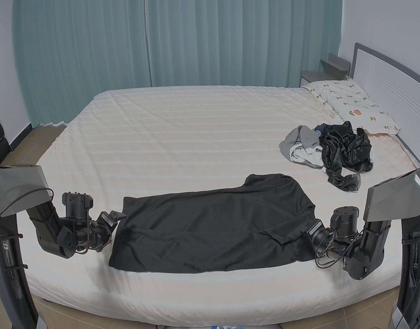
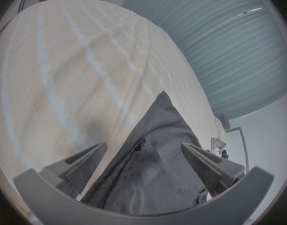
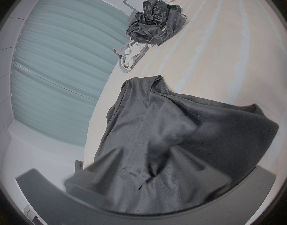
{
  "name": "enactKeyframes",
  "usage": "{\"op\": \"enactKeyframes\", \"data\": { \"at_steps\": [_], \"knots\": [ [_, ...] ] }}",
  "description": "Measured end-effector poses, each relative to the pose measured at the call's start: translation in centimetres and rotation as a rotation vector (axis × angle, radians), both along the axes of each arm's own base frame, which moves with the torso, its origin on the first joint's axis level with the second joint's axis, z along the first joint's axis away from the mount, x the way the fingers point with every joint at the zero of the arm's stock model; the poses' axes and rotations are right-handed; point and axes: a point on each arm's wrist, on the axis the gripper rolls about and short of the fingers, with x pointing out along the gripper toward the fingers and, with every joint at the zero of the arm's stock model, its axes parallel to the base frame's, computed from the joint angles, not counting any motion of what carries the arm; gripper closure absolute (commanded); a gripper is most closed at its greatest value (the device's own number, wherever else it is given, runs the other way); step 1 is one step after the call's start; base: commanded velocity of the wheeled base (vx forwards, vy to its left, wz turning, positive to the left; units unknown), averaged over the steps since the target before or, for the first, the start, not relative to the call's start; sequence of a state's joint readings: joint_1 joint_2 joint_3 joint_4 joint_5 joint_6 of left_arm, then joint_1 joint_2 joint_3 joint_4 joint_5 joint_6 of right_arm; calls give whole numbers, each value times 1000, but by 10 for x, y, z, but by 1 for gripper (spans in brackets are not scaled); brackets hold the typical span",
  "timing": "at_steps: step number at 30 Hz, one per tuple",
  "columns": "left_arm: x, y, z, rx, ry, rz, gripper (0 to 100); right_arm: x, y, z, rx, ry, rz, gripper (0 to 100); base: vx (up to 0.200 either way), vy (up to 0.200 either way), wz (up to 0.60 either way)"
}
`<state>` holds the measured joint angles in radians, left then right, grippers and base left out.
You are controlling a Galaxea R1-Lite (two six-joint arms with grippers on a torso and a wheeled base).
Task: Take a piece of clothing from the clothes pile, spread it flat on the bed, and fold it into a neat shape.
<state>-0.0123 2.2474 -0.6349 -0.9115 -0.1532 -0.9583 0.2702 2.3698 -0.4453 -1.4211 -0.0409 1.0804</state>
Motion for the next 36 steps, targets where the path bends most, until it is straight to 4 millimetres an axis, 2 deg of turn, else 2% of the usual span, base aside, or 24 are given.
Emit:
{"op": "enactKeyframes", "data": {
  "at_steps": [8, 24, 36],
  "knots": [
    [0, 0, 0, 0, 0, 0, 0, -9, 3, 4, -7, 7, 13, 100, 0, 0, 0],
    [0, 0, 0, 2, -1, 0, 0, -31, 1, 28, -52, -19, 56, 100, 0, 0, 0],
    [0, 0, 0, 2, -1, 0, 0, -53, 1, 29, -130, 16, 121, 100, 0, 0, 0]
  ]
}}
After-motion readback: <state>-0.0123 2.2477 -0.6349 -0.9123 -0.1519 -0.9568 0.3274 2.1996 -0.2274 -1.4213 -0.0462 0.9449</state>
